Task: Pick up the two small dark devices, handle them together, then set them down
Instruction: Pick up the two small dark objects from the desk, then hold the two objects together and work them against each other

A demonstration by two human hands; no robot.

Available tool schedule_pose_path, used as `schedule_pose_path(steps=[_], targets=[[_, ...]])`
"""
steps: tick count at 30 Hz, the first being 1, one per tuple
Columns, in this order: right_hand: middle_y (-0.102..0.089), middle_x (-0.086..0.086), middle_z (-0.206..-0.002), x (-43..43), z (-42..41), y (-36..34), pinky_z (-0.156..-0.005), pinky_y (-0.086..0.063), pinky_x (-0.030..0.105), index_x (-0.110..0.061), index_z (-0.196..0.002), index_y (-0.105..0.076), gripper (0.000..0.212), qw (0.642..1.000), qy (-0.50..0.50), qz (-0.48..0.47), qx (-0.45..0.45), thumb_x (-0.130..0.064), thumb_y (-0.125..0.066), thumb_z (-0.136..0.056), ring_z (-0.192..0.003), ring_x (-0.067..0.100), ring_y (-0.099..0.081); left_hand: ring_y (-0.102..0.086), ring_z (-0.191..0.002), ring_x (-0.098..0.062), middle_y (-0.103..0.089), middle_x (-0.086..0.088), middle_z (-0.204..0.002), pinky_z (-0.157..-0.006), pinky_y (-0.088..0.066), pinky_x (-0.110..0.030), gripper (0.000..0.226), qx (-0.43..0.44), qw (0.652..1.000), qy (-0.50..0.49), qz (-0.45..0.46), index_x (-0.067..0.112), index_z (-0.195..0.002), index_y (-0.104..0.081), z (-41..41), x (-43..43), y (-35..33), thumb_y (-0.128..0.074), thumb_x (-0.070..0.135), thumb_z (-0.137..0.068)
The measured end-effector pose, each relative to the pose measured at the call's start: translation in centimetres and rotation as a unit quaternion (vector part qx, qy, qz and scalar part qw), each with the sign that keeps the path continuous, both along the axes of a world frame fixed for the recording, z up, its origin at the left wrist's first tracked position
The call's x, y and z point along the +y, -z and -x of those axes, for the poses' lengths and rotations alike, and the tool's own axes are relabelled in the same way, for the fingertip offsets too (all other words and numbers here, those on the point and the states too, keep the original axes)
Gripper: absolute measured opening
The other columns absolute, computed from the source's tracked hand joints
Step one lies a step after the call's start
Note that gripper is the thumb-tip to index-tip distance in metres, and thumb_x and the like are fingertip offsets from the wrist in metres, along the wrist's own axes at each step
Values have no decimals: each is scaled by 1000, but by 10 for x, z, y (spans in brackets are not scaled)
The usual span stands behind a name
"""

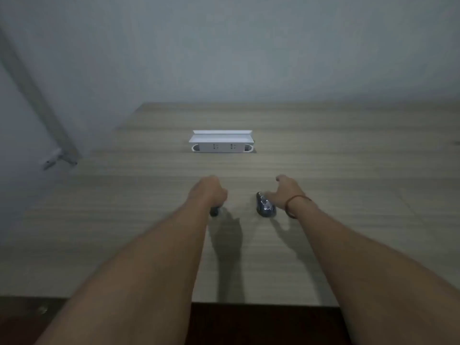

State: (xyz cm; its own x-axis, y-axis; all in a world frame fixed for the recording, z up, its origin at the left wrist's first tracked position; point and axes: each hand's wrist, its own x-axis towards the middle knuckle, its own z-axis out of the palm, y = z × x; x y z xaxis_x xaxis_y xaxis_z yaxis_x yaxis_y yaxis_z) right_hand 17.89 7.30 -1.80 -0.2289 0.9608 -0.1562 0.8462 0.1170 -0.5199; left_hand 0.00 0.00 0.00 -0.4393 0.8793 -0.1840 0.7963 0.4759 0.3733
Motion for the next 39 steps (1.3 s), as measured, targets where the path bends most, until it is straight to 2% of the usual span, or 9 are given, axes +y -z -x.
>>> schedule_pose_path(steps=[4, 8, 11, 14, 19, 25, 28, 34, 39], targets=[[-50, 17, -138, -6, 5, 61, -104, -43, 46, -5, -136, -35, 96, 999, 18, 33, 0, -51, -82, -65, -125, 36, -52, -55, -119, -35, -58, -13, -131, -97, -47, -36, 47, -6, 998, -52, -24, 15, -123, -62, 6, -2, 58, -50, 42, -86], [-43, 15, -147, 5, 19, 109, -109, -39, 47, -6, -148, -12, 126, 994, 74, -28, 70, -63, -79, -58, -135, 34, -43, -51, -124, -35, -50, -16, -136, -97, -45, -40, 63, -17, 989, -122, -75, 9, -133, -49, 12, 10, 106, -54, 53, -87], [-51, 17, -141, 8, 34, 127, -108, -37, 45, -4, -147, -17, 109, 982, 132, -114, 72, -61, -71, -72, -132, 34, -45, -46, -128, -34, -45, -15, -139, -100, -42, -42, 69, -31, 979, -164, -113, 6, -135, -43, 11, 19, 128, -54, 54, -86], [-57, 19, -132, 5, 38, 145, -108, -34, 45, -2, -139, -30, 83, 963, 159, -192, 102, -54, -63, -83, -126, 35, -50, -46, -128, -34, -45, -16, -138, -100, -41, -42, 57, 11, 972, -182, -146, 7, -132, -46, 6, 19, 141, -54, 45, -90], [-60, 18, -125, -14, 19, 142, -103, -42, 42, -4, -123, -47, 62, 967, 126, -166, 145, -45, -69, -81, -117, 37, -56, -47, -126, -35, -46, -17, -136, -99, -40, -42, 50, 6, 970, -178, -166, 6, -131, -43, -6, -1, 139, -56, 35, -92], [-63, 12, -122, -41, -2, 143, -98, -47, 43, -13, -123, -51, 64, 975, 79, -123, 165, -46, -74, -73, -113, 34, -59, -51, -121, -38, -52, -21, -130, -92, -43, -40, 47, -78, 966, -130, -208, -1, -125, -42, -24, -19, 134, -61, 24, -90], [-65, 7, -119, -58, -11, 146, -98, -48, 45, -19, -123, -49, 66, 979, 59, -117, 159, -50, -74, -70, -110, 31, -59, -54, -116, -36, -56, -20, -124, -84, -43, -35, 35, -75, 961, -119, -240, 0, -115, -53, -35, -33, 132, -61, 21, -89], [-63, 2, -120, -84, -20, 150, -98, -50, 46, -24, -128, -48, 74, 980, 18, -122, 157, -60, -72, -69, -110, 27, -57, -58, -103, -31, -62, -19, -110, -81, -44, -31, 27, -81, 931, -61, -351, 1, -100, -64, -50, -50, 120, -67, 22, -85], [-65, 0, -117, -87, -20, 153, -96, -50, 46, -27, -125, -49, 69, 977, 17, -135, 163, -56, -72, -68, -107, 25, -59, -60, -89, -22, -64, -10, -97, -76, -46, -28, 27, -140, 901, -46, -409, 1, -101, -67, -64, -54, 110, -66, 24, -88]])
